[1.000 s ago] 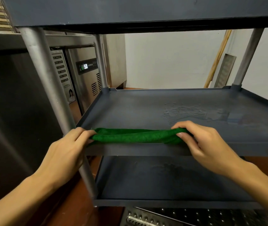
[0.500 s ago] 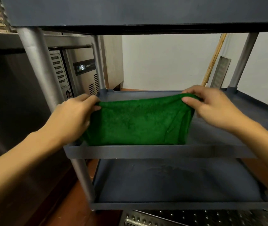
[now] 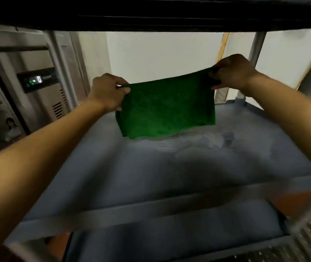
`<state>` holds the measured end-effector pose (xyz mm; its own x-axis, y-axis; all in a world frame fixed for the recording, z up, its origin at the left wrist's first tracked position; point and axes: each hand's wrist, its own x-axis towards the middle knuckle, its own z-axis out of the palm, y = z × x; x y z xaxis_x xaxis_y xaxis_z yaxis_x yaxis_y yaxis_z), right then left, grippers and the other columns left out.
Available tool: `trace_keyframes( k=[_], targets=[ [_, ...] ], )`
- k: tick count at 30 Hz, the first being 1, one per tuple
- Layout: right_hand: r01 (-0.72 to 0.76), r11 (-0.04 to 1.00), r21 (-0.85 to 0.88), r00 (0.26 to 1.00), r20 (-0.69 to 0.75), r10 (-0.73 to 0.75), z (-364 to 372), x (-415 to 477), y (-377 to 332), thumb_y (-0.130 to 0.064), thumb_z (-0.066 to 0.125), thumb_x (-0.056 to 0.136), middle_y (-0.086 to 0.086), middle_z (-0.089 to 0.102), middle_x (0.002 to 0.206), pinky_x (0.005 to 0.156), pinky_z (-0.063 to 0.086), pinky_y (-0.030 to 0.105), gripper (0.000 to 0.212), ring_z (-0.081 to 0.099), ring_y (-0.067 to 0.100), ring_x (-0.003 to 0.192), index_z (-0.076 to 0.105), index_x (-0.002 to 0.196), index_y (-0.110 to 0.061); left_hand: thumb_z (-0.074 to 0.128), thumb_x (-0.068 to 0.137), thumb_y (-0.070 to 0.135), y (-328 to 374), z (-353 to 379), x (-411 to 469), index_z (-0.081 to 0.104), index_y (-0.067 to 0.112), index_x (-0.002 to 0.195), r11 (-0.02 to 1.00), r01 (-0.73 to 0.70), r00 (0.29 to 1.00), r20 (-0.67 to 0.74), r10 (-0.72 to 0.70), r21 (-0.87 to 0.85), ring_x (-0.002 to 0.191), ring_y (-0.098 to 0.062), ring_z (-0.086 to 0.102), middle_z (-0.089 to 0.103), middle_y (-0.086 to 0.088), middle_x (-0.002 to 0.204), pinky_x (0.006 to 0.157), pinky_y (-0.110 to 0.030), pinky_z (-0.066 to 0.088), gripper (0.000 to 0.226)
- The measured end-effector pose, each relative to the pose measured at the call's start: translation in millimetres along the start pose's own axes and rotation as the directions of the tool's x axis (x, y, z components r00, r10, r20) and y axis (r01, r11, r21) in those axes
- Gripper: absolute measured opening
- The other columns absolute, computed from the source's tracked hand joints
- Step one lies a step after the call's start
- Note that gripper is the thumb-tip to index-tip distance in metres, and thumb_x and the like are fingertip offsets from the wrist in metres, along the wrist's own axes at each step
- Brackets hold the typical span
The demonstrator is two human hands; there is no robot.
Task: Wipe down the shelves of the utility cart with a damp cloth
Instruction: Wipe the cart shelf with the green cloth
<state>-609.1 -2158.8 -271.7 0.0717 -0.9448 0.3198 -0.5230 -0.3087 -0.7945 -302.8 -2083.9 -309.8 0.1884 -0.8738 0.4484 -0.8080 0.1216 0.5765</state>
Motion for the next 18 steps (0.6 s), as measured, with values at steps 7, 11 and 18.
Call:
trace_keyframes(
  k=[7, 11, 18],
  targets=[
    [0.101, 0.983, -0.156, 0.933, -0.328, -0.148, 22, 62, 54, -0.009, 0.054, 0.093, 0.008, 0.067, 0.12, 0.082, 0.035, 0.004, 0.027, 0.059, 0.018, 0.111, 0.067, 0.117, -0.01, 0.049, 0.097, 0.005, 12, 73, 66, 0.071, 0.014, 0.121, 0.997, 0.008, 0.974, -0.225, 0.009, 0.075, 0.116, -0.022, 0.061, 0.07, -0.006, 0.124, 0.093, -0.013, 0.034, 0.034],
    [0.163, 0.952, -0.258, 0.96, -0.183, -0.213, 45, 58, 110, -0.007, 0.054, 0.095, 0.016, 0.067, 0.116, 0.08, 0.037, 0.014, 0.022, 0.06, 0.03, 0.109, 0.066, 0.114, -0.004, 0.053, 0.096, 0.006, -8, 113, 55, 0.072, 0.009, 0.117, 0.966, -0.078, 0.992, -0.077, 0.1, 0.248, 0.107, -0.032, 0.064, 0.07, -0.016, 0.117, 0.096, -0.031, 0.046, 0.029],
    [0.143, 0.929, -0.342, 0.957, 0.286, -0.042, 51, 19, 165, -0.008, 0.054, 0.098, 0.007, 0.056, 0.137, 0.109, 0.035, 0.034, 0.03, 0.049, 0.028, 0.126, 0.065, 0.124, -0.019, 0.058, 0.099, 0.019, -47, 128, 4, 0.068, 0.016, 0.126, 0.897, -0.198, 0.934, 0.352, 0.051, 0.395, 0.113, -0.029, 0.06, 0.065, -0.011, 0.128, 0.096, -0.031, 0.043, 0.029]
  ],
)
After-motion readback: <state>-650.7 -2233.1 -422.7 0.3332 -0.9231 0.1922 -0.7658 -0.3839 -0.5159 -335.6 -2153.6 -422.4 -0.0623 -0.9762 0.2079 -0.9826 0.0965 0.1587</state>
